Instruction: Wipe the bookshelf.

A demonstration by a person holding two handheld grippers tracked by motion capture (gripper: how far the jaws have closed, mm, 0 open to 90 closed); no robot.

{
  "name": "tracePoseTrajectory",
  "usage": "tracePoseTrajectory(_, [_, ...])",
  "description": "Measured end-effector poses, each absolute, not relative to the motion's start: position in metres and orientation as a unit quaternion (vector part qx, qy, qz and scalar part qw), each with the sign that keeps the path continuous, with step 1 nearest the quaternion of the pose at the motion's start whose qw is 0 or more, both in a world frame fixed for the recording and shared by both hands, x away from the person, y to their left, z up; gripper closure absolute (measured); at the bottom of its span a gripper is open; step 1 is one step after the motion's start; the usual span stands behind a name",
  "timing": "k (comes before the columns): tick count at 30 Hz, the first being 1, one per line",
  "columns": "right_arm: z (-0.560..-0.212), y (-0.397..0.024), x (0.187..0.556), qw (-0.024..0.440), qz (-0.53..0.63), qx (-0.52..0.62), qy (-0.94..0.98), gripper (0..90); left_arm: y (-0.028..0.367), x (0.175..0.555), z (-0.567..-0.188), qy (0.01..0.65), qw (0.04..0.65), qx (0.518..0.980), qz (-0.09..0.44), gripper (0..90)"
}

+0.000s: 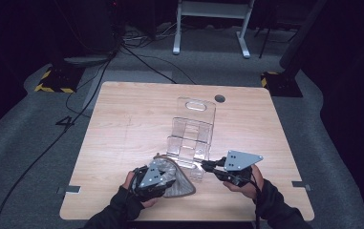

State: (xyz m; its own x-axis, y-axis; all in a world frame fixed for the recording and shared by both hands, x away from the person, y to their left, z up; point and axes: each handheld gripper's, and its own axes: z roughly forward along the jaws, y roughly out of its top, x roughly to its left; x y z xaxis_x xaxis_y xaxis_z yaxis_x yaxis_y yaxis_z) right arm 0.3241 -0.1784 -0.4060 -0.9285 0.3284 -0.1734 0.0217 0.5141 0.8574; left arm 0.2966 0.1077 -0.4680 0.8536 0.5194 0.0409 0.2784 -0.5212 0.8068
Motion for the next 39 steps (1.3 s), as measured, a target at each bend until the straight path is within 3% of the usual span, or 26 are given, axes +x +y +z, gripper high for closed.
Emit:
tracePoseTrajectory(11, [-0.408, -0.164, 0.323, 0.173, 0.478, 0.13, 0.851, 85.7, 0.065, 0.306, -0.484, 0.184, 0.408, 0.884, 0.133, 67.0])
tracePoseTrajectory(16, [-0.41, -0.165, 0.323, 0.17, 0.484, 0.137, 0.848, 85.9, 0.078, 0.305, -0.473, 0.192, 0.422, 0.874, 0.148, 67.1])
tracePoseTrajectory(22, [-0.409, -0.165, 0.323, 0.169, 0.483, 0.141, 0.847, 86.1, 0.104, 0.302, -0.434, 0.209, 0.479, 0.828, 0.204, 67.0])
tracePoseTrajectory(28, [-0.41, -0.164, 0.322, 0.169, 0.484, 0.144, 0.847, 86.1, 0.12, 0.303, -0.415, 0.211, 0.493, 0.809, 0.239, 67.0])
tracePoseTrajectory(39, [-0.41, -0.164, 0.323, 0.165, 0.489, 0.146, 0.844, 85.9, 0.1, 0.311, -0.445, 0.211, 0.462, 0.835, 0.211, 67.1])
